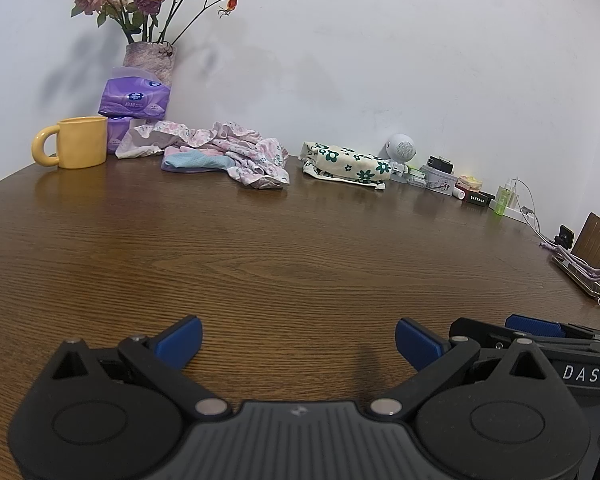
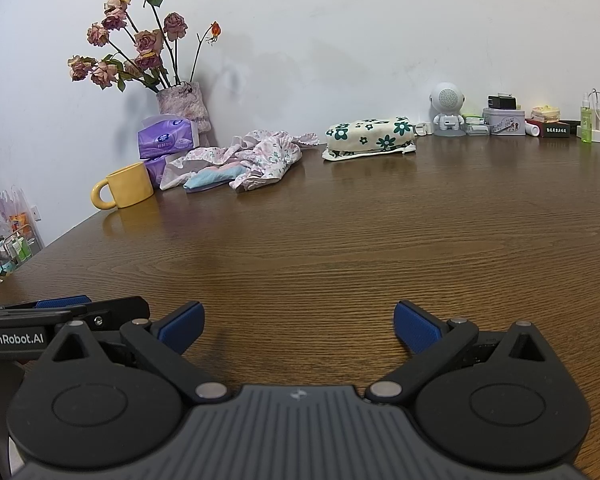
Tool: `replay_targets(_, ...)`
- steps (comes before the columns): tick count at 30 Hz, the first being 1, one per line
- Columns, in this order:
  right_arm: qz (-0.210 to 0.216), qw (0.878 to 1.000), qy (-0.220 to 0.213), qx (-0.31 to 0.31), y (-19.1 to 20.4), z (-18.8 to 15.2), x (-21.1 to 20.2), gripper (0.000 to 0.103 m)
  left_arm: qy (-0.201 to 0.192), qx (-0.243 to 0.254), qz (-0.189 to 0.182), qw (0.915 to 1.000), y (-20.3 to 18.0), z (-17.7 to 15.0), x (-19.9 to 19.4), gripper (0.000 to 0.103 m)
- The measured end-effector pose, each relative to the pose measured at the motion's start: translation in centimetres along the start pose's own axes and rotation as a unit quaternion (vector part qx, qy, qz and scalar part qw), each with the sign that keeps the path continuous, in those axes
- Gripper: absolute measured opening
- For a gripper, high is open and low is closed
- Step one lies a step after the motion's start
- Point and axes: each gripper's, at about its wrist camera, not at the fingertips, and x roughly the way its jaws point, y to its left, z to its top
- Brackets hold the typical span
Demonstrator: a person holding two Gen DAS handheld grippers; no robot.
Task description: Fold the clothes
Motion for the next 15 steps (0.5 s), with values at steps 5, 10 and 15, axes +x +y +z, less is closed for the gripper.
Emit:
replay_targets(5, 0.0, 1.0, 0.0, 0.0, -0.04, -0.04, -0.02, 0.103, 0.0, 0.0, 0.0, 1.0, -0.03, -0.01, -0.02, 0.103)
replay_targets(10, 0.0, 1.0, -0.001, 0.0, -0.05, -0.06, 0.0, 0.103, 0.0, 0.0, 0.0, 1.0, -0.06, -0.04, -0.08, 0.103)
replay_targets(15, -0.001, 1.0, -0.001, 0.0, -0.04, -0.03, 0.07, 0.103, 0.0, 0.0, -0.001, 1.0, -0.04, -0.03, -0.12, 0.103)
